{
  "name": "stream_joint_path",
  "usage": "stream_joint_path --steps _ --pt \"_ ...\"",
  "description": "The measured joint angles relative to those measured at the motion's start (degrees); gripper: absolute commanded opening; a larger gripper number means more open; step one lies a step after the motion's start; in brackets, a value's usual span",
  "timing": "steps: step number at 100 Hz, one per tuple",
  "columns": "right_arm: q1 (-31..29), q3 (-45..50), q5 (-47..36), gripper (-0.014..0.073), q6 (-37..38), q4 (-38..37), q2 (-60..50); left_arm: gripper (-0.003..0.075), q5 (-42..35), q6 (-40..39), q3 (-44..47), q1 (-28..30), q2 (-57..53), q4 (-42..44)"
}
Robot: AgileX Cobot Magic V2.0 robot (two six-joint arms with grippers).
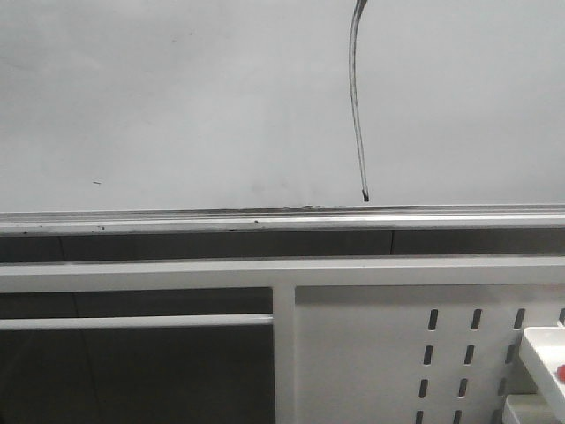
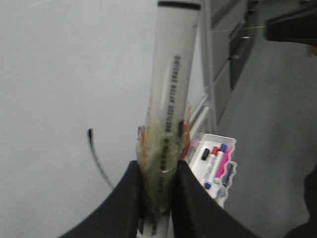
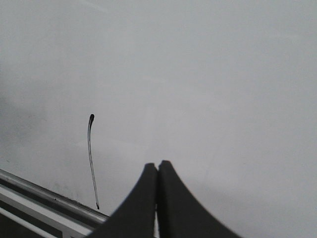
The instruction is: Write number 1 on whiteboard
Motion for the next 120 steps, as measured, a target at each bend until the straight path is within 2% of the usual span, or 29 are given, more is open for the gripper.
stream_joint_path --steps 7,14,23,28,35,47,54,59,73,90,120 --pt "0.00 0.00 0.00 -0.0048 0.00 0.00 0.00 -0.0020 2.67 0.00 0.42 -0.03 0.00 0.88" --pt "0.00 0.00 0.00 -0.0048 0.00 0.00 0.00 -0.0020 1.89 -0.99 1.73 -0.26 0.00 1.55" --pt "0.00 0.00 0.00 -0.0048 0.00 0.00 0.00 -0.0020 -2.51 -9.88 3.66 -0.98 -0.40 10.32" --pt "0.00 0.00 0.00 -0.0048 0.00 0.00 0.00 -0.0020 -5.61 -19.89 4.74 -1.60 -0.83 19.23" --pt "0.00 0.00 0.00 -0.0048 0.00 0.00 0.00 -0.0020 -9.86 -38.24 6.17 -2.64 -1.86 35.05" --pt "0.00 0.00 0.00 -0.0048 0.00 -0.11 0.00 -0.0020 -15.29 -76.03 7.49 -3.26 -3.41 65.99" --pt "0.00 0.00 0.00 -0.0049 0.00 -0.11 0.00 -0.0020 -18.18 -91.37 8.02 -3.29 -3.82 77.65" --pt "0.00 0.00 0.00 -0.0049 0.02 -0.11 0.00 -0.0020 -19.72 -97.02 8.56 -3.29 -3.69 82.00" --pt "0.00 0.00 0.00 -0.0048 0.02 -0.11 0.00 -0.0020 -23.37 -102.24 10.13 -1.84 -1.96 84.56" --pt "0.00 0.00 0.00 -0.0049 0.02 -0.11 0.00 -0.0020 -33.40 -100.63 12.70 -0.93 -0.74 78.01" --pt "0.00 0.00 0.00 -0.0048 0.02 -0.11 0.00 -0.0020 -38.58 -98.22 16.65 -0.93 1.12 76.26"
